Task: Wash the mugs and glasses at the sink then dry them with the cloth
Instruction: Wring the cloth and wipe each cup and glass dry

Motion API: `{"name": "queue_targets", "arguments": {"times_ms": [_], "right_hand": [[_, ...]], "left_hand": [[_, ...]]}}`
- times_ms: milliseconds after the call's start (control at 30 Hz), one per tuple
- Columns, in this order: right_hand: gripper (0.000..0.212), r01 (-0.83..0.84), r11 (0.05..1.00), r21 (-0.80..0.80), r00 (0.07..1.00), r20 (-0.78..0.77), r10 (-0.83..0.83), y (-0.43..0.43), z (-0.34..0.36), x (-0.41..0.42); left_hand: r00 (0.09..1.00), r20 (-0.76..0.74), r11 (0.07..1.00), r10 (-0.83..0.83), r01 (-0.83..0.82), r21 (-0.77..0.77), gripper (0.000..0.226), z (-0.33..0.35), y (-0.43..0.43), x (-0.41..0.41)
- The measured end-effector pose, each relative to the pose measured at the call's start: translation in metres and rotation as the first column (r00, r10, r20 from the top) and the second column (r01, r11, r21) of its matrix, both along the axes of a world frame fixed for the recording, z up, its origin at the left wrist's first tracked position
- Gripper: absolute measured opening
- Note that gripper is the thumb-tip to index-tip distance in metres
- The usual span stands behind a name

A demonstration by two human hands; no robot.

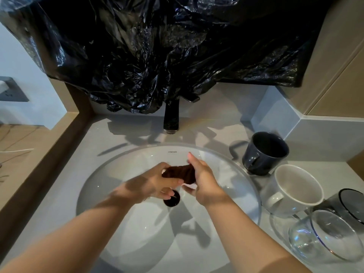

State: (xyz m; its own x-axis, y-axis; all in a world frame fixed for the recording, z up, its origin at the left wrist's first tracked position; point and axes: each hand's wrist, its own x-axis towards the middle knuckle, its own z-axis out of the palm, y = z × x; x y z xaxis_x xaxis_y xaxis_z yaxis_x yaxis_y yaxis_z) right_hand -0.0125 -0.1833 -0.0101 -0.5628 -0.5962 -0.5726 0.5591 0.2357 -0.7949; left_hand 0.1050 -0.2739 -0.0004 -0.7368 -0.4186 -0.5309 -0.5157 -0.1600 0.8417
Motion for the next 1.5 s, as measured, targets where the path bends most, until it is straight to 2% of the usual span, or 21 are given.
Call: {"name": "queue_targets", "arguments": {"times_ms": [67, 100, 167, 233, 333, 467, 600, 733, 833, 900, 967, 1033, 1133, 1200, 1267, 1367, 1433, 1500], "right_hand": [[0.023, -0.183, 0.983, -0.029, 0.983, -0.014, 0.183, 0.011, 0.006, 0.002], [0.018, -0.216, 0.975, -0.062, 0.976, -0.037, 0.214, 0.015, 0.007, 0.003], [0.010, -0.222, 0.965, -0.140, 0.973, -0.098, 0.209, 0.018, 0.007, 0.007], [0.021, -0.241, 0.953, -0.181, 0.957, -0.208, 0.203, 0.018, 0.007, 0.011], [0.030, -0.289, 0.942, -0.171, 0.925, -0.304, 0.228, 0.019, 0.009, 0.015], [0.018, -0.317, 0.945, -0.079, 0.906, -0.321, 0.277, 0.019, 0.013, 0.014], [0.025, -0.340, 0.940, -0.025, 0.903, -0.289, 0.319, 0.018, 0.017, 0.009], [0.023, -0.191, 0.970, -0.152, 0.964, -0.217, 0.156, 0.019, 0.023, 0.005], [0.019, -0.117, 0.969, -0.216, 0.977, -0.201, 0.073, 0.018, 0.023, 0.007], [0.012, -0.103, 0.968, -0.230, 0.968, -0.246, 0.044, 0.017, 0.023, 0.008], [0.010, -0.115, 0.967, -0.227, 0.953, -0.299, 0.043, 0.018, 0.023, 0.007], [0.013, -0.141, 0.967, -0.215, 0.937, -0.345, 0.060, 0.018, 0.023, 0.007], [0.015, -0.188, 0.961, -0.201, 0.909, -0.406, 0.093, 0.018, 0.022, 0.009], [0.014, -0.212, 0.959, -0.187, 0.886, -0.450, 0.108, 0.018, 0.022, 0.012], [0.010, -0.215, 0.964, -0.157, 0.861, -0.496, 0.111, 0.016, 0.023, 0.013], [0.020, -0.234, 0.966, -0.110, 0.832, -0.536, 0.141, 0.016, 0.027, 0.013], [0.028, -0.296, 0.950, -0.097, 0.837, -0.505, 0.209, 0.017, 0.031, 0.014], [0.040, -0.368, 0.926, -0.082, 0.823, -0.493, 0.283, 0.018, 0.032, 0.012]], "left_hand": [[0.996, -0.055, 0.989, 0.068, -0.060, 0.136, 0.043, 0.003, 0.000, 0.009], [0.991, -0.065, 0.974, 0.121, -0.106, 0.198, 0.040, 0.004, 0.000, 0.012], [0.963, -0.059, 0.933, 0.261, -0.236, 0.270, 0.028, 0.005, -0.002, 0.015], [0.912, -0.061, 0.867, 0.405, -0.361, 0.344, 0.018, 0.006, -0.002, 0.015], [0.855, -0.085, 0.806, 0.512, -0.444, 0.392, 0.011, 0.009, 0.002, 0.012], [0.847, -0.153, 0.850, 0.509, -0.467, 0.245, 0.014, 0.010, 0.009, 0.008], [0.854, -0.215, 0.876, 0.473, -0.431, 0.217, 0.012, 0.012, 0.006, 0.011], [0.870, -0.231, 0.896, 0.434, -0.390, 0.213, 0.009, 0.013, 0.005, 0.016], [0.897, -0.229, 0.921, 0.379, -0.344, 0.182, 0.016, 0.012, 0.004, 0.020], [0.931, -0.256, 0.964, 0.259, -0.266, 0.009, 0.030, 0.012, 0.003, 0.023], [0.935, -0.321, 0.956, 0.153, -0.223, -0.192, 0.040, 0.013, 0.004, 0.023], [0.932, -0.332, 0.926, 0.145, -0.246, -0.286, 0.033, 0.015, 0.005, 0.021], [0.950, -0.304, 0.896, 0.069, -0.193, -0.401, 0.013, 0.020, 0.005, 0.017], [0.927, -0.356, 0.920, 0.115, -0.235, -0.314, 0.012, 0.021, 0.007, 0.016], [0.891, -0.396, 0.938, 0.224, -0.308, -0.162, 0.016, 0.018, 0.009, 0.016], [0.830, -0.403, 0.915, 0.385, -0.402, 0.046, 0.015, 0.014, 0.009, 0.014], [0.822, -0.373, 0.898, 0.430, -0.434, 0.079, 0.012, 0.018, 0.008, 0.015], [0.838, -0.375, 0.909, 0.396, -0.417, 0.029, 0.014, 0.024, 0.008, 0.015]]}}
